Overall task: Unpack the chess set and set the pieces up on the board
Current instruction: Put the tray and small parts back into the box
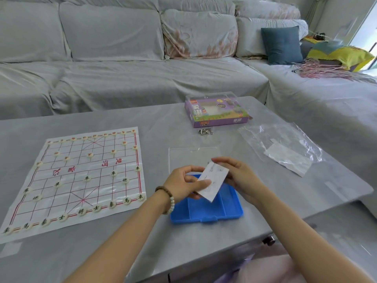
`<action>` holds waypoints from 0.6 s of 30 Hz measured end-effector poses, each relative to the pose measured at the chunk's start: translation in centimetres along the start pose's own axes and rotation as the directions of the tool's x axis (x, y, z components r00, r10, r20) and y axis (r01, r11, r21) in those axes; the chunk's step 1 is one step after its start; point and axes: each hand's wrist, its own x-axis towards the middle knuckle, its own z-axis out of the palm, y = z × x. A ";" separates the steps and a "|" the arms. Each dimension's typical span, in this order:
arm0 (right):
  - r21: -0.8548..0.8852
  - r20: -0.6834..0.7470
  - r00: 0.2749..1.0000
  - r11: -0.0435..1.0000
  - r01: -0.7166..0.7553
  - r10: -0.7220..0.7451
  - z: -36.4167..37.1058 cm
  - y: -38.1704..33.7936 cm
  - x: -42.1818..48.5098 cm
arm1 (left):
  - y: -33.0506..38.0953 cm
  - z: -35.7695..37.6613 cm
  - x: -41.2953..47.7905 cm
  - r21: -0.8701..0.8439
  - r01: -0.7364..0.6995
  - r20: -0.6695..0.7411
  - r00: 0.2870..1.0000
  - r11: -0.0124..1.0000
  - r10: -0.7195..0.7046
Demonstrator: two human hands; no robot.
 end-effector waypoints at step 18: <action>-0.862 0.198 0.971 0.448 0.237 -0.133 0.1 3.2 1.7 | -5.4 -2.2 2.2 0.769 -0.047 -0.180 0.941 0.637 0.287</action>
